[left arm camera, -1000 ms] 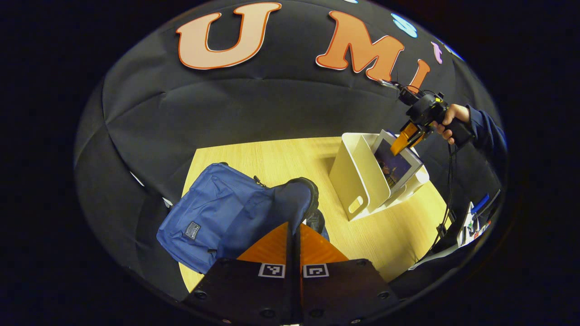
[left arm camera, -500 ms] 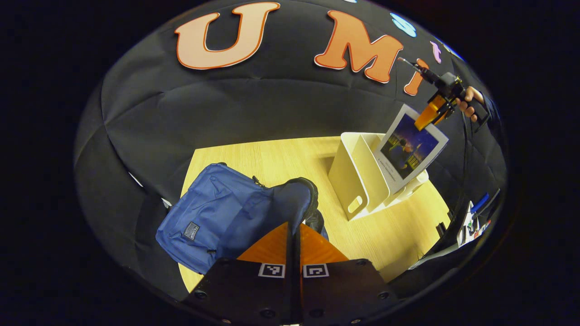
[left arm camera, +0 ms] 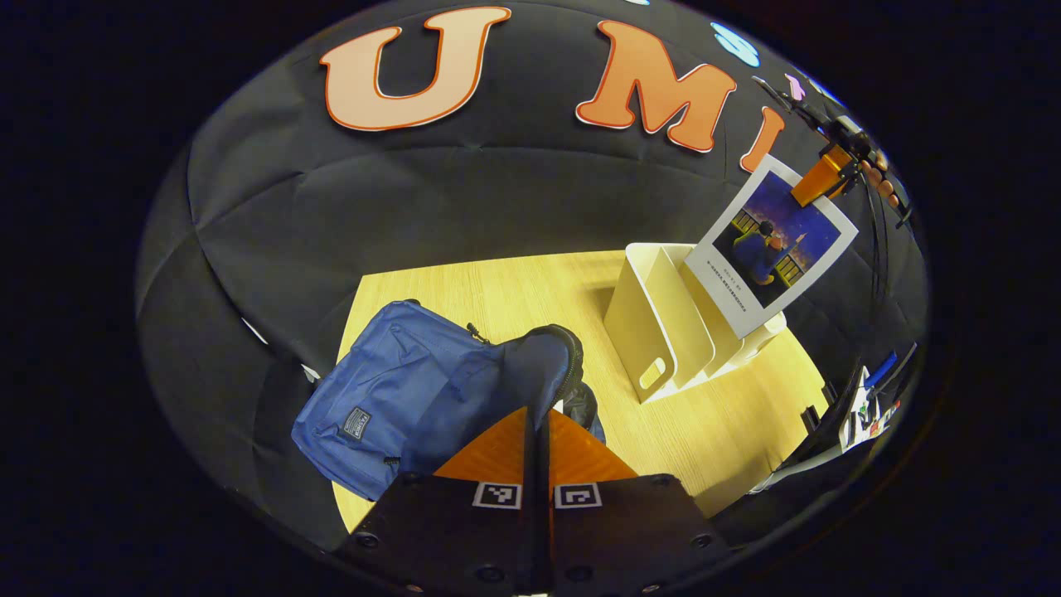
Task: Open the schoolbag, grab two books from the bookshelf and put them into the schoolbag.
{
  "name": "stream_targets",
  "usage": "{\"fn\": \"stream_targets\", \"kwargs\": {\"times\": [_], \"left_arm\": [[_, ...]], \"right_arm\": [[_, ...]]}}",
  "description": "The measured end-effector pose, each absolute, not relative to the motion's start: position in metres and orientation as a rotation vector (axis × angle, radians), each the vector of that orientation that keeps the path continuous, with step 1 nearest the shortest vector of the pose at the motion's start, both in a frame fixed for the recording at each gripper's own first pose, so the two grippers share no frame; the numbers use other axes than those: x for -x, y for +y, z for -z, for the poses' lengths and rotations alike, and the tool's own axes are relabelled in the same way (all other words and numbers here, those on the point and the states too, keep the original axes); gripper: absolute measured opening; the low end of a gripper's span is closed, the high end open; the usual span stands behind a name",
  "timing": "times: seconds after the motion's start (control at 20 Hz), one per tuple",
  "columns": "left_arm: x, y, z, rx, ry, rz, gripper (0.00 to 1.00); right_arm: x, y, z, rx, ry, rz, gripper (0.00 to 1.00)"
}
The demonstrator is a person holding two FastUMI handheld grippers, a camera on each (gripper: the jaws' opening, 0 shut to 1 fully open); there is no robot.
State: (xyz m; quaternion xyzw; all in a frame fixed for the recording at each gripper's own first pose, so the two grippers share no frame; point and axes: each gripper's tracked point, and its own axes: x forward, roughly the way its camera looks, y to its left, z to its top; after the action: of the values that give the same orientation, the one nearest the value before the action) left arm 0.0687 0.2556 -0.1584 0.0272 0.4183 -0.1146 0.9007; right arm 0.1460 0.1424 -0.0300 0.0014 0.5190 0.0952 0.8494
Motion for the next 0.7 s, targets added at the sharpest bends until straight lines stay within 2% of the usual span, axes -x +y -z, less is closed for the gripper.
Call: {"fn": "stream_targets", "kwargs": {"times": [0.5,0.7], "left_arm": [[-0.079,0.274,0.132,-0.093,0.818,0.218,0.0],[-0.082,0.283,0.116,-0.026,0.8,0.212,0.0]], "right_arm": [[-0.075,0.251,0.065,-0.367,1.146,-0.471,0.27],[-0.069,0.287,0.088,-0.452,1.124,-0.504,0.27]]}}
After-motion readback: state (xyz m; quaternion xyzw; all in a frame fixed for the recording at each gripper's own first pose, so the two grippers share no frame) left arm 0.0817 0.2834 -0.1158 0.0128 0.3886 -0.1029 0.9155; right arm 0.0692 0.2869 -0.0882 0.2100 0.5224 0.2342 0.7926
